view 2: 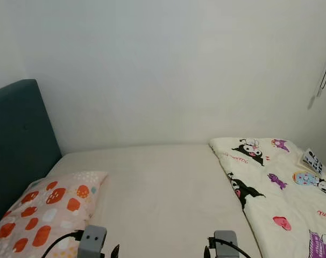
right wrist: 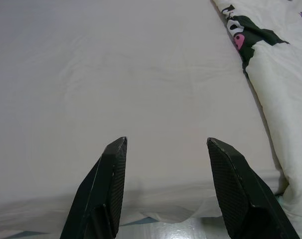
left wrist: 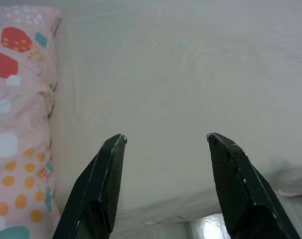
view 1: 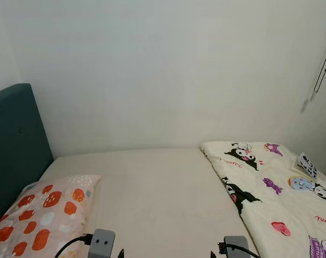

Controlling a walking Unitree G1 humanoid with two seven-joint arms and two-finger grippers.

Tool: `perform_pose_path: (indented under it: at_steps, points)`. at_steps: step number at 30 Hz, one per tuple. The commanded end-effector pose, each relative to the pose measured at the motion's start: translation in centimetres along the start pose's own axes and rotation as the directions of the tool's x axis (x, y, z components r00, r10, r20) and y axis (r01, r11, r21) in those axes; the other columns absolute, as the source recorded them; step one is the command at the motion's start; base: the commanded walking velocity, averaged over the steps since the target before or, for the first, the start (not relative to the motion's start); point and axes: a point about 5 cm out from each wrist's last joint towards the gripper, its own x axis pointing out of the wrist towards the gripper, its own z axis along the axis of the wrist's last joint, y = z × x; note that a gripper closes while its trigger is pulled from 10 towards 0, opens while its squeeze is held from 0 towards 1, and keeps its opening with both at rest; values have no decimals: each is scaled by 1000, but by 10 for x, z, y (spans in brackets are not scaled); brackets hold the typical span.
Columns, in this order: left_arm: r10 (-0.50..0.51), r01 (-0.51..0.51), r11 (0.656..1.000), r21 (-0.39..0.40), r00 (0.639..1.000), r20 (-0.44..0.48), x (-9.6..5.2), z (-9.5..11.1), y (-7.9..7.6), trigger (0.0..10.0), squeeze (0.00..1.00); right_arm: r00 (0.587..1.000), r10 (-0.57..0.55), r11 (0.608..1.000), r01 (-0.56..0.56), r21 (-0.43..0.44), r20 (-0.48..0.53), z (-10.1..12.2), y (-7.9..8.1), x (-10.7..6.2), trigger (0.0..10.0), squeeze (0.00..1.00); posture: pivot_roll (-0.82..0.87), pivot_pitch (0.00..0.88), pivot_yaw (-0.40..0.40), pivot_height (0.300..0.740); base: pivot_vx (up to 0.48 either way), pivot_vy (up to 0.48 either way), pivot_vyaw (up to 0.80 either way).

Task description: Clean up the room

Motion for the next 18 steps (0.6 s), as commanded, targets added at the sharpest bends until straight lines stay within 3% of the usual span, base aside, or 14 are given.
perform_pose_path:
  at_steps: [1,18]
  points:
    - [-3,3,1000,2,1000,-6,-2,-1,-1,10000,0,1000,9,1000,-9,5,-20,-3,1,-3,10000,0,-19,89,-25,740,0,-442,0]
    - [-5,5,1000,3,1000,-8,-4,-2,-1,10000,0,999,13,1000,-13,6,-30,-6,-1,-5,10000,0,-21,84,-32,740,0,-452,0]
